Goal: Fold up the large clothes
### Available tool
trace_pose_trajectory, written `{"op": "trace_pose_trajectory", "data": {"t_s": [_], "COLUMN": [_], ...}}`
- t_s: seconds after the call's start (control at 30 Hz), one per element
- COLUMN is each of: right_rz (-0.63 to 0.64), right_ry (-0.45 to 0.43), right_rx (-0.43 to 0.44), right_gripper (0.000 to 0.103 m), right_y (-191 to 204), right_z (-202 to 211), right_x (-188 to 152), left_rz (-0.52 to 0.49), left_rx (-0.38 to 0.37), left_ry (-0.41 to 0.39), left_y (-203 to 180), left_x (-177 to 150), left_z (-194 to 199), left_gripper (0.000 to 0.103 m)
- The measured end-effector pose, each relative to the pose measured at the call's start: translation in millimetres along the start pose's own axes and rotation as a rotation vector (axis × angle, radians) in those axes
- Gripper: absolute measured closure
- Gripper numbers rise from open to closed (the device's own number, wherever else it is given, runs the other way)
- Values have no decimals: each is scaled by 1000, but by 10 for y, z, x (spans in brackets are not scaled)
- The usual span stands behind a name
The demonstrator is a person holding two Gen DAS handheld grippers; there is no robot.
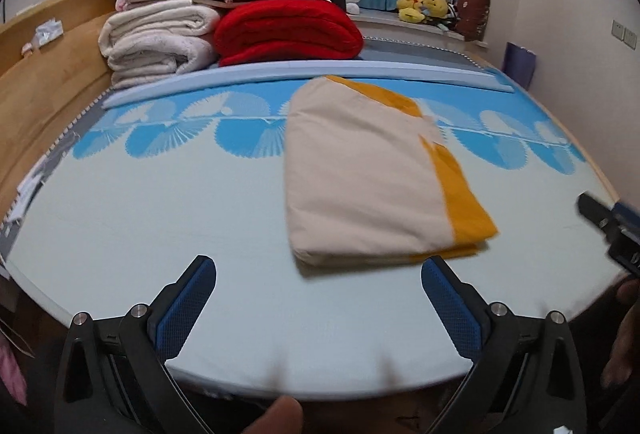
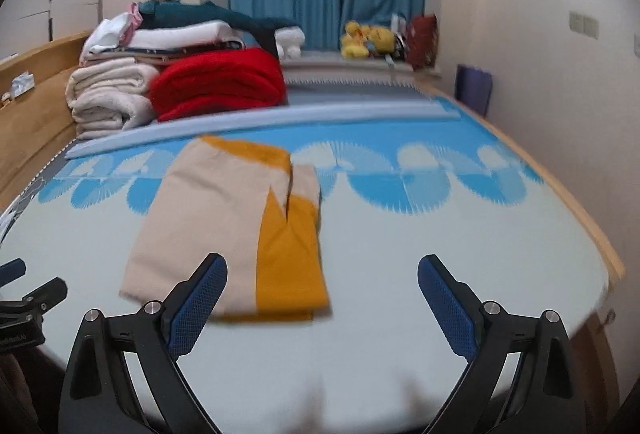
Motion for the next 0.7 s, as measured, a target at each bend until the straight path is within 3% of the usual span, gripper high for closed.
{"op": "trace_pose_trajectory", "data": {"t_s": [0.1, 0.33, 0.7], "right_rz": [-38, 35, 109], "right_ry": [23, 1, 13], "right_rx": [4, 21, 55], "right_gripper": [7, 7, 7], "right_y": [4, 195, 410], "right_z": [99, 288, 233], "right_x": [-164, -322, -446], "left_rz": [23, 15, 32], "left_rx": [-18, -14, -9], "left_ry": [19, 23, 31], "left_y": [-106, -218, -186], "left_x": [-132, -317, -352], "left_z": [88, 250, 102], "left_gripper": [1, 1, 1]}}
Point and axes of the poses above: each gripper's, at about its wrist camera, not at the fingertips, and z roughly against the way its jaws point, y to its left, x to its top, the point moved 7 cm from there along -z, roughly the way its jaws point, and after that the axes turned 11 degrees about x, right-handed, at the moved point
